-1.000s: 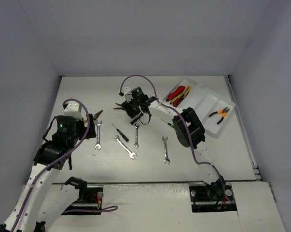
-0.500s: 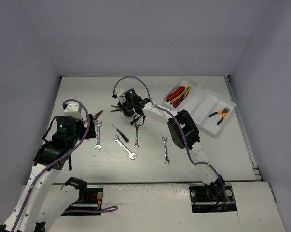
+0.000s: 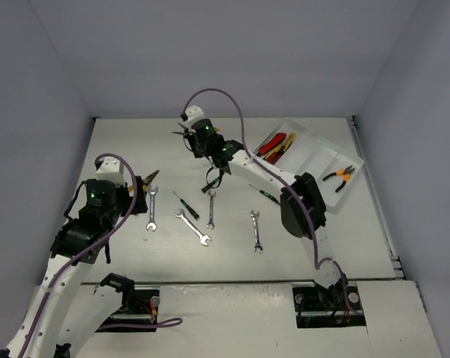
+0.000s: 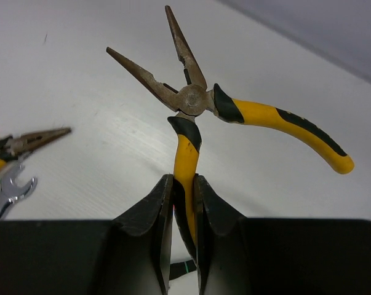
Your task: Sort the tools into containers
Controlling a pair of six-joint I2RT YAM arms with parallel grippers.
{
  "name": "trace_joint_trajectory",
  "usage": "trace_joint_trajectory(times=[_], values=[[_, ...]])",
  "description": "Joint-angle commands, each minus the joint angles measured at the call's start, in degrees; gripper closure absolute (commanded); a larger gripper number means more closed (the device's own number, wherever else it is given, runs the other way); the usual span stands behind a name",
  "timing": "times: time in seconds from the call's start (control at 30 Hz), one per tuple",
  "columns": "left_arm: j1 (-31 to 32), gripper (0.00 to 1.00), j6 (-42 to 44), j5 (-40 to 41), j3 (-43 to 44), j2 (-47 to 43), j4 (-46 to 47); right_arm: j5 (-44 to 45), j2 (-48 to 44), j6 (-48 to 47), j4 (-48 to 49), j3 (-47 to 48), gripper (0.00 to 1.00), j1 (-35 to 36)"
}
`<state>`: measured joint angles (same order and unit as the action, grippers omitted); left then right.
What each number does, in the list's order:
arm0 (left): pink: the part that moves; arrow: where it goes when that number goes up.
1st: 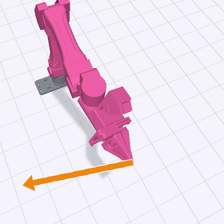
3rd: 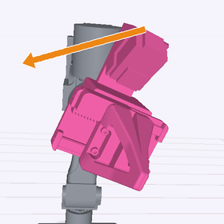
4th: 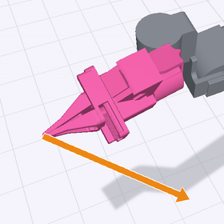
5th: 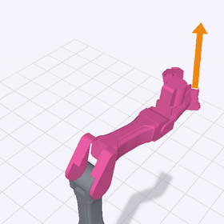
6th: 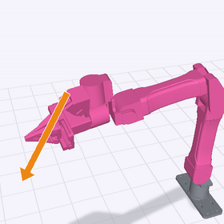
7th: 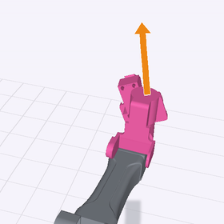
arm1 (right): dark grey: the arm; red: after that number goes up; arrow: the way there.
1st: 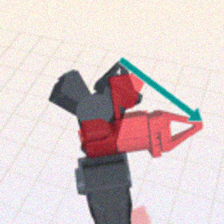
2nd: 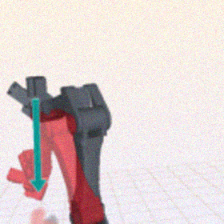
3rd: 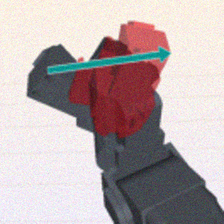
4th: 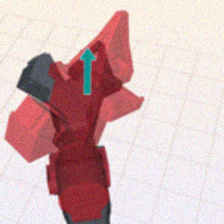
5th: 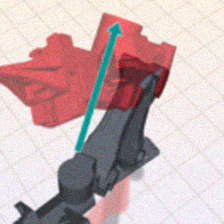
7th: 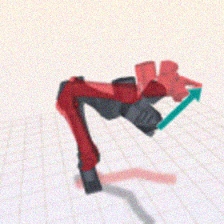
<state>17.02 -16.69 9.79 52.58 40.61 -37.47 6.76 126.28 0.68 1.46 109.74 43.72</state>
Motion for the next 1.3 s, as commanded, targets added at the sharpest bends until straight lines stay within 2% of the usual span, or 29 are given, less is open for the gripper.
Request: trace_joint_trajectory(times=[0.0, 0.1, 0.23, 0.37, 0.53, 0.7, 0.8, 1.27], values=[[-0.49, 0.17, 0.31, -0.81, 0.60, -0.16, 2.79, 17.27, -15.42, 11.21, 7.82, -8.15, 1.00, -3.20], [-0.50, 0.17, 0.25, -1.09, 0.60, -0.28, 2.76, 19.97, -21.90, 18.35, 7.76, -19.62, 1.00, -6.96], [-0.58, 0.17, 0.16, -1.09, 0.60, -0.36, 2.76, 19.81, -33.22, 29.33, 7.76, -34.44, 1.00, -15.76], [-0.74, 0.17, 0.08, -1.52, 0.76, -0.28, 2.83, 16.24, -42.88, 35.95, 7.75, -44.05, 1.00, -24.35], [-0.87, 0.17, -0.01, -1.79, 0.74, -0.01, 2.79, 9.19, -50.48, 41.76, 7.73, -51.90, 1.00, -37.08], [-1.02, 0.17, -0.10, -1.98, 0.77, 0.17, 2.76, 0.83, -51.55, 46.26, 7.86, -56.15, 1.00, -47.62], [-1.03, 0.17, -0.17, -2.06, 0.77, 0.24, 2.77, -4.46, -49.47, 47.64, 8.35, -56.42, 1.00, -51.25], [-1.03, 0.17, 0.08, -1.90, 0.68, 0.09, 2.74, -13.48, -42.85, 58.80, 18.10, -58.56, 1.00, -55.07]])
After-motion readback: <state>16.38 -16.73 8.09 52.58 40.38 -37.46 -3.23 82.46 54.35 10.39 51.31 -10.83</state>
